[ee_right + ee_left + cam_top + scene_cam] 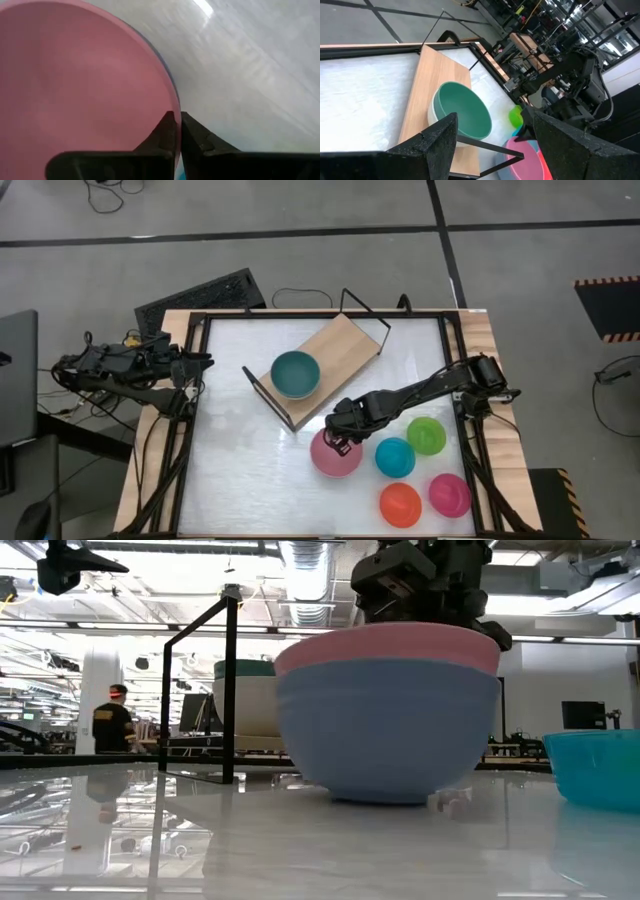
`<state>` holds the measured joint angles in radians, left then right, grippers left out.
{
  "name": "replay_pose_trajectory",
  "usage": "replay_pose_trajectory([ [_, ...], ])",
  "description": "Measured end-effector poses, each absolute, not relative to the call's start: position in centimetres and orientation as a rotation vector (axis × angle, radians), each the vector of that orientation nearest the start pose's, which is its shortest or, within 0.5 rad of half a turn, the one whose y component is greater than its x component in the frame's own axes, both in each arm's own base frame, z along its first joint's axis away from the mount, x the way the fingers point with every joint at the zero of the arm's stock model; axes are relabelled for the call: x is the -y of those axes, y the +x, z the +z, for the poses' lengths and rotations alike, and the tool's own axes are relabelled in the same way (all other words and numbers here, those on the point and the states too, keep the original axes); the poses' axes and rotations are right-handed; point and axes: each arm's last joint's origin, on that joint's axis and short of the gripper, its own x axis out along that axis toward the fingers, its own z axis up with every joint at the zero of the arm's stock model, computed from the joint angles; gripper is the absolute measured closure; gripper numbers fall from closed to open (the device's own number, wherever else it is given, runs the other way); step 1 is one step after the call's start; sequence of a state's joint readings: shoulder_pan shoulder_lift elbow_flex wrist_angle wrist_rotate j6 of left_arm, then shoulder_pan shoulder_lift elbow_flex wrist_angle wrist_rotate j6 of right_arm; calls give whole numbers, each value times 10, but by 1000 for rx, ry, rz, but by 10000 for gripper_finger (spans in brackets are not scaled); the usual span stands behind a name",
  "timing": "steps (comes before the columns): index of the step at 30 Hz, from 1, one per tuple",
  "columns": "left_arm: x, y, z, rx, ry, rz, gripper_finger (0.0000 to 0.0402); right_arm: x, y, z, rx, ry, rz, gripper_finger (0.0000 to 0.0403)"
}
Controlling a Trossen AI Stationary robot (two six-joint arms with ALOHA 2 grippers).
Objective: Place and stack bowls onto a shelf
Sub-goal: Stack the pink bowl on top of the dark green bowl on the shelf
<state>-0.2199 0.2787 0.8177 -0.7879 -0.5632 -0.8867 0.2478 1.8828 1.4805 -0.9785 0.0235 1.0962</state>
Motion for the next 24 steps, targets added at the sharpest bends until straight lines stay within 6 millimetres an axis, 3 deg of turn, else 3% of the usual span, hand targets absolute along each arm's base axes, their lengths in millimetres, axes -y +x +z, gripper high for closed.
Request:
replay_pose_trajectory([
  [7,-8,37,331,-61,-777,424,157,-88,364,243,-1268,742,-553,364],
  [15,-8,37,330,-58,-772,442,157,-77,378,289,-1146,736,-481,373],
  [20,-8,37,330,-59,-778,444,157,-63,385,323,-1024,737,-469,363],
  [24,-8,37,330,-59,-778,443,157,-50,387,331,-1002,734,-479,364],
])
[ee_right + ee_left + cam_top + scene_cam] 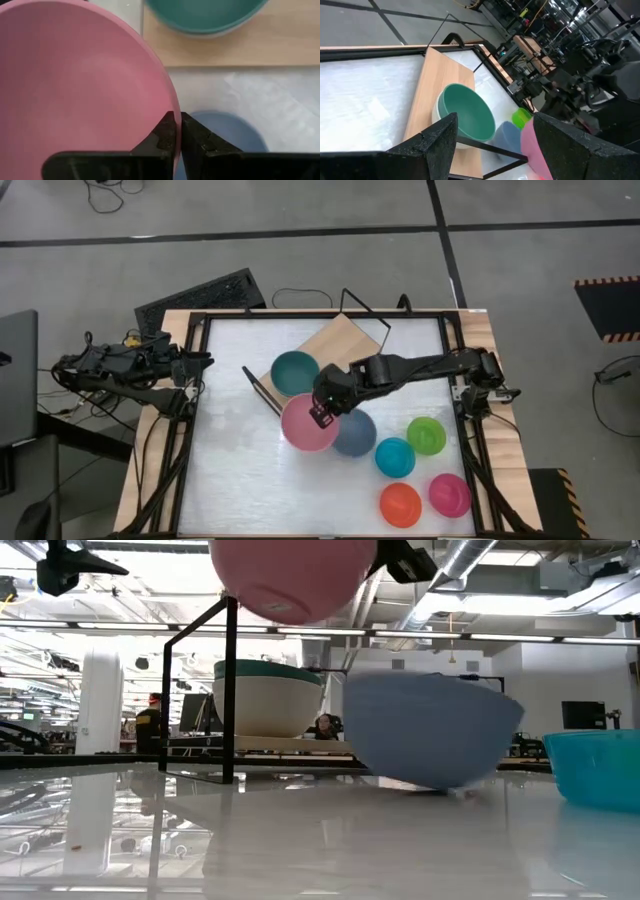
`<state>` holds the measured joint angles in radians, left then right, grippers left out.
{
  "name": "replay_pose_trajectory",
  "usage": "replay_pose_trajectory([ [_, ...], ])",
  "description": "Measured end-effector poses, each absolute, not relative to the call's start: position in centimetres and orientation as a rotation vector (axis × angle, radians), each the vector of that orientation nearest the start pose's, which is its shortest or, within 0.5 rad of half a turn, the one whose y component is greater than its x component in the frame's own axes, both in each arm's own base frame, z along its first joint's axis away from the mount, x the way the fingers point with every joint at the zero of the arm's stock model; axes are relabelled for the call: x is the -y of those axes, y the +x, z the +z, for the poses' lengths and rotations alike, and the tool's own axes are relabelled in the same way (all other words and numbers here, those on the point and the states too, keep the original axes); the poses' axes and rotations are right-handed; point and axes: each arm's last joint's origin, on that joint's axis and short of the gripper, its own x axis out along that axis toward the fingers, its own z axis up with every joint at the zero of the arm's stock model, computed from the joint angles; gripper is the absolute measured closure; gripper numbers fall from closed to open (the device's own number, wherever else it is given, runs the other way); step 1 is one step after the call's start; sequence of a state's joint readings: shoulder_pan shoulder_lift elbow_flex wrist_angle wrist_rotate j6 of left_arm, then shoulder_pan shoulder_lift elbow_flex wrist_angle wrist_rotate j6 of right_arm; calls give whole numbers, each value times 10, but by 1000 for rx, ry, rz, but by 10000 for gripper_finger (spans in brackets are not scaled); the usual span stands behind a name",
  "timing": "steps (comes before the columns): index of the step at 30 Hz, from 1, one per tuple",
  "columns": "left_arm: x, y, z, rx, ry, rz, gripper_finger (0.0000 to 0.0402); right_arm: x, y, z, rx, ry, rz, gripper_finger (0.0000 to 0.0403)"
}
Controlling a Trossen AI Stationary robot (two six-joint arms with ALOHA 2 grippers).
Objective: Place and stack bowls onto a shelf
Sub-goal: Stack the pink bowl on top of the dark green bowl on the shelf
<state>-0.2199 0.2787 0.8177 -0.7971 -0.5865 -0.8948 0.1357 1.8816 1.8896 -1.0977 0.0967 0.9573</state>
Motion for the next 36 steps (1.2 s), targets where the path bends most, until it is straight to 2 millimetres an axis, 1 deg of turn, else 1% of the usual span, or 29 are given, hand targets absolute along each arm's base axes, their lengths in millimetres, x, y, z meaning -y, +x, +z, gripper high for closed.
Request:
replay_pose_trajectory([
  [4,-8,37,330,-60,-778,444,157,-42,390,332,-978,729,-472,370],
  [8,-8,37,330,-61,-777,444,157,-31,394,357,-867,691,-459,368],
  [11,-8,37,330,-61,-777,444,157,-16,393,375,-774,656,-519,366],
  [15,-8,37,330,-56,-778,452,157,15,392,382,-705,648,-625,368],
  [18,-9,37,330,-50,-781,464,157,40,393,378,-695,670,-689,368],
  [20,-9,37,330,-50,-781,463,157,55,398,370,-711,687,-719,368],
  [22,-9,37,330,-50,-780,464,157,65,404,359,-745,720,-703,368],
  [25,-9,37,329,-56,-777,468,157,72,414,346,-787,735,-664,368],
  [28,-9,36,328,-64,-772,473,157,73,419,335,-823,729,-671,368],
  [31,-9,36,328,-62,-770,480,157,76,421,330,-837,718,-676,368],
  [36,-10,36,328,-52,-767,498,157,82,415,327,-891,714,-707,368],
])
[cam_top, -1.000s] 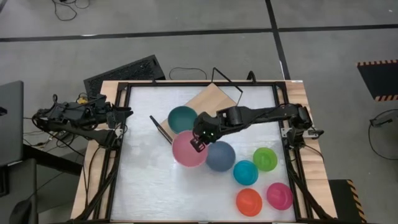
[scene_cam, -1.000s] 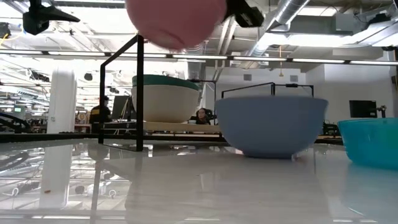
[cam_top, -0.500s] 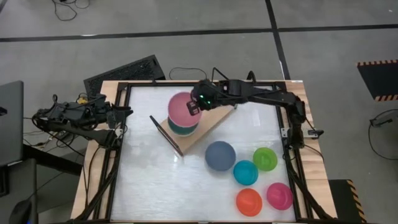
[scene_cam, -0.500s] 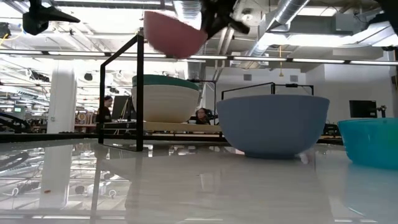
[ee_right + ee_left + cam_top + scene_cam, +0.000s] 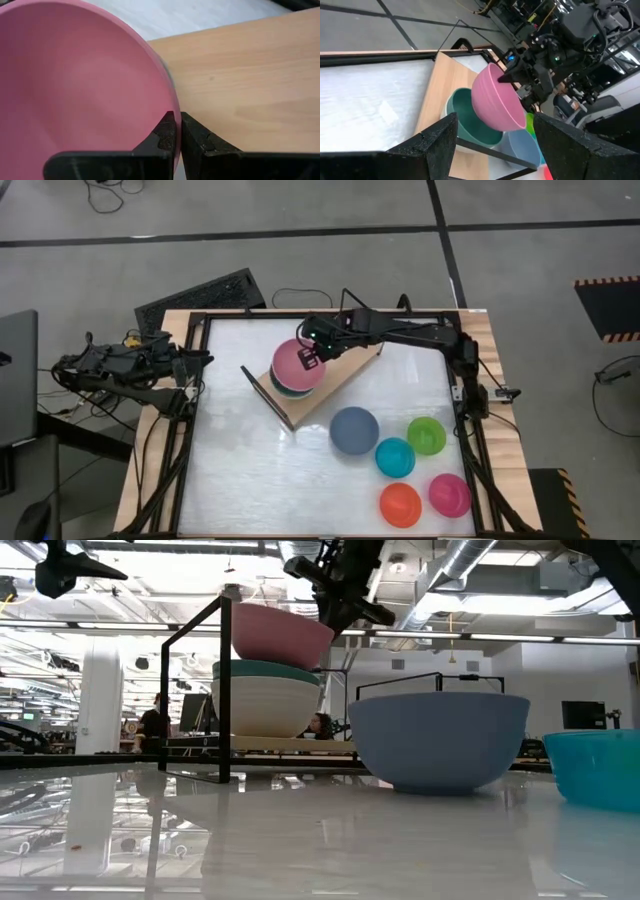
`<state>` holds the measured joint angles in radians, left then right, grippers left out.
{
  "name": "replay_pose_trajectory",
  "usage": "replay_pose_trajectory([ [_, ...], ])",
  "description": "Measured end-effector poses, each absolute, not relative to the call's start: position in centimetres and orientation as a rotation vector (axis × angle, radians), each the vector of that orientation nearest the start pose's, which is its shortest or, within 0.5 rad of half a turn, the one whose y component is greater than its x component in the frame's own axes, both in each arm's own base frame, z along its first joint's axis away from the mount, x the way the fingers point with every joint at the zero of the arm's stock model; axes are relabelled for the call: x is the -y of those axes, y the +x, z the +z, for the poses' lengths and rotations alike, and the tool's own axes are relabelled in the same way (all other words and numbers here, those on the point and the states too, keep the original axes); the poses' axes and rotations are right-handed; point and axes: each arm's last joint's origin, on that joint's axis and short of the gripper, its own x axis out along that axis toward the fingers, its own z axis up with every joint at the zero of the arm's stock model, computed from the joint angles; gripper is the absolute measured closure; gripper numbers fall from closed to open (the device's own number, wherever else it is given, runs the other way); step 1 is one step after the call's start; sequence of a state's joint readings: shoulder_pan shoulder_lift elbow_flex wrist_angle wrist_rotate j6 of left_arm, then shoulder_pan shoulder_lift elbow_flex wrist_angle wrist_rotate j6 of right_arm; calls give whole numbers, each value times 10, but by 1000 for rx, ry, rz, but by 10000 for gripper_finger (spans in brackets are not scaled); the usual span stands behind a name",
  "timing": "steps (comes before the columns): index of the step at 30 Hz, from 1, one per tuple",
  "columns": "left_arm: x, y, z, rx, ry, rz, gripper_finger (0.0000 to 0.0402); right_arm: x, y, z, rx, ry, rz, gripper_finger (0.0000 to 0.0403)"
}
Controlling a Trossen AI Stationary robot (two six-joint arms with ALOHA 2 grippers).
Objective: Place and stack bowls onto a shelf
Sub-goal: Stack the pink bowl on top of the dark green bowl on the shelf
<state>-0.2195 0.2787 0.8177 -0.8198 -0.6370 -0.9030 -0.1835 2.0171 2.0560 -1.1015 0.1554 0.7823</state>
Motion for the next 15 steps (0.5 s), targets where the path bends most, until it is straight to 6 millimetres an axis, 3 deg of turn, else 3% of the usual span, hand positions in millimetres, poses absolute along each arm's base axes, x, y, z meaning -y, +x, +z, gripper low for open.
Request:
replay_pose_trajectory([
  [15,-10,36,328,-50,-766,501,157,84,418,322,-891,679,-669,367],
])
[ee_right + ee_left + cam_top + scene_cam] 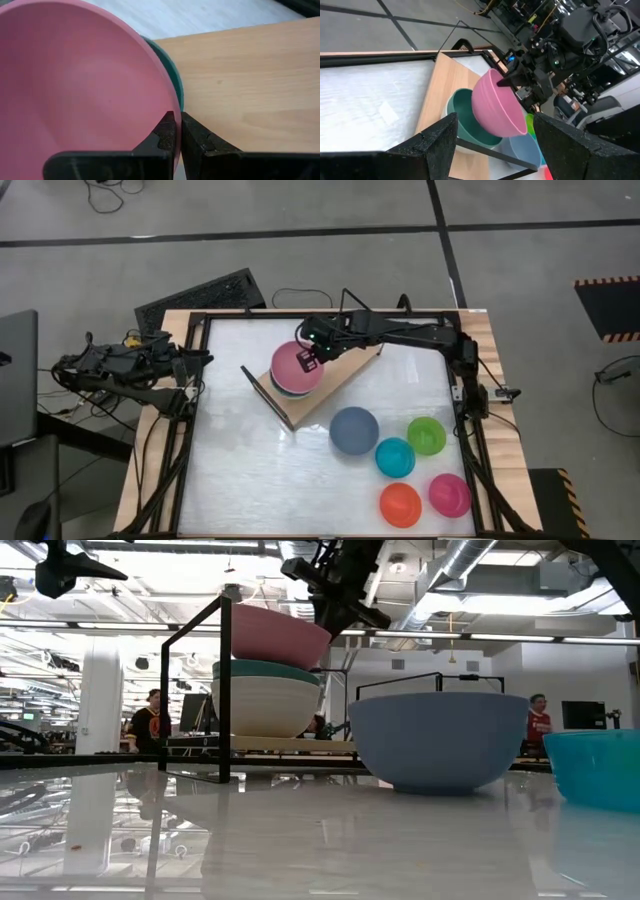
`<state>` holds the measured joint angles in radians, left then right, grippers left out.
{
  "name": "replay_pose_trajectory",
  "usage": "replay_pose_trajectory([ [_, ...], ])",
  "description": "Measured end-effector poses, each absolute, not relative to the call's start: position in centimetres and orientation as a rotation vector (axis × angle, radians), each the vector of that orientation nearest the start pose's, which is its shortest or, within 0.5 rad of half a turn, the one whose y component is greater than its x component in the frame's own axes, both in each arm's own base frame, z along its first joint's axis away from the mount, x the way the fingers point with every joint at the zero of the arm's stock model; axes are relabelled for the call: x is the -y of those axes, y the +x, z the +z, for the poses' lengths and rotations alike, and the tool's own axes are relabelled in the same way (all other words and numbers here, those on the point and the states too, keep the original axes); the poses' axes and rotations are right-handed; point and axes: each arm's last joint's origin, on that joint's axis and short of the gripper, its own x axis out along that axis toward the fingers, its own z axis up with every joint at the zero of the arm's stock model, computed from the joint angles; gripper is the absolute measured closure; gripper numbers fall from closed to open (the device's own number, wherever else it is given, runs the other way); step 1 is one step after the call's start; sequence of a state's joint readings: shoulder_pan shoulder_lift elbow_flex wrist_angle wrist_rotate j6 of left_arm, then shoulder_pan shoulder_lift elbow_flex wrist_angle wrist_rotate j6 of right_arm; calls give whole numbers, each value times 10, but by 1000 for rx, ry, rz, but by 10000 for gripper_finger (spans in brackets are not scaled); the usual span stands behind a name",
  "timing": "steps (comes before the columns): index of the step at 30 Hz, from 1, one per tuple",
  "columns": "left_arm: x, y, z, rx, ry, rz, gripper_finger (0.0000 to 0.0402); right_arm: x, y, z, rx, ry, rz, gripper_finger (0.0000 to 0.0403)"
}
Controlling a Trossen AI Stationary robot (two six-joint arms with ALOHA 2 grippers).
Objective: Place and stack bowls onto a shelf
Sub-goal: Stack the pink bowl on top of the dark green bowl on the shelf
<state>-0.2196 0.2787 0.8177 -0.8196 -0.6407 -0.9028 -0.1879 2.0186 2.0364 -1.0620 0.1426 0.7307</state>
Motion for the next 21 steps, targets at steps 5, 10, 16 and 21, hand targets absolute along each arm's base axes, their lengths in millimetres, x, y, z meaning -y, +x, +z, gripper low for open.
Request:
replay_pose_trajectory([
  [5,-10,36,328,-52,-767,498,157,86,418,323,-891,681,-662,366],
  [10,-10,36,328,-51,-768,499,157,85,421,324,-866,658,-659,349],
  [16,-10,36,328,-50,-768,501,157,88,420,324,-869,660,-649,312],
  [21,-10,36,328,-50,-769,501,157,88,424,327,-831,640,-621,274],
])
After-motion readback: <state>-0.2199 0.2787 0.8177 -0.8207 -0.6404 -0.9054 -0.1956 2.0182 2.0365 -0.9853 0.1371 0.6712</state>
